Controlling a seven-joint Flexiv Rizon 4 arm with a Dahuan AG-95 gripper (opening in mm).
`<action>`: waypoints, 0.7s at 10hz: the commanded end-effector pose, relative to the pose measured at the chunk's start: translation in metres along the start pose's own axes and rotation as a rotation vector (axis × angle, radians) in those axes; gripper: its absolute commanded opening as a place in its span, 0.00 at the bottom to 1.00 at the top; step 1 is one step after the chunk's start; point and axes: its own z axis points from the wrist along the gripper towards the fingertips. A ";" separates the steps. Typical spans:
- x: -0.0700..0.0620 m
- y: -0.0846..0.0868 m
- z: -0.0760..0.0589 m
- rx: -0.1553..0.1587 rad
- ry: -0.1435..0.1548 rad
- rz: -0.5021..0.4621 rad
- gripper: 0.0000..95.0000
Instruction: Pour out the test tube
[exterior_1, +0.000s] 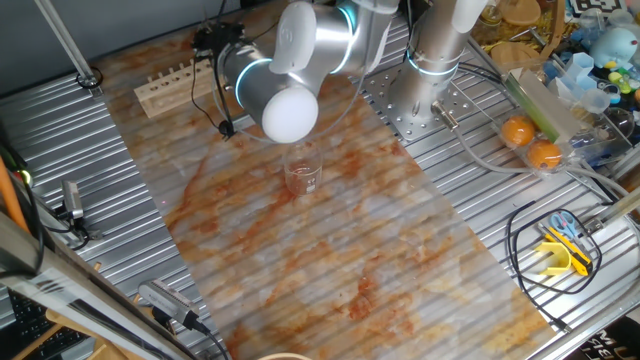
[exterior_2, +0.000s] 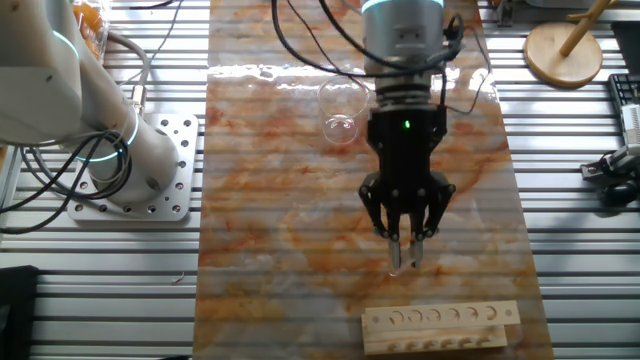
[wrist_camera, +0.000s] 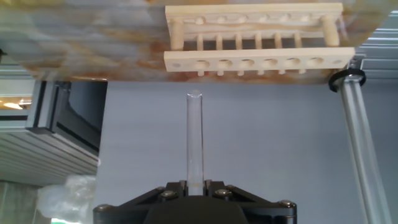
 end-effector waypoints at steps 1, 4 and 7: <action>0.002 0.003 -0.010 0.001 -0.017 0.012 0.00; 0.004 0.004 -0.024 0.001 -0.050 0.021 0.00; 0.008 -0.001 -0.034 0.001 -0.093 0.011 0.00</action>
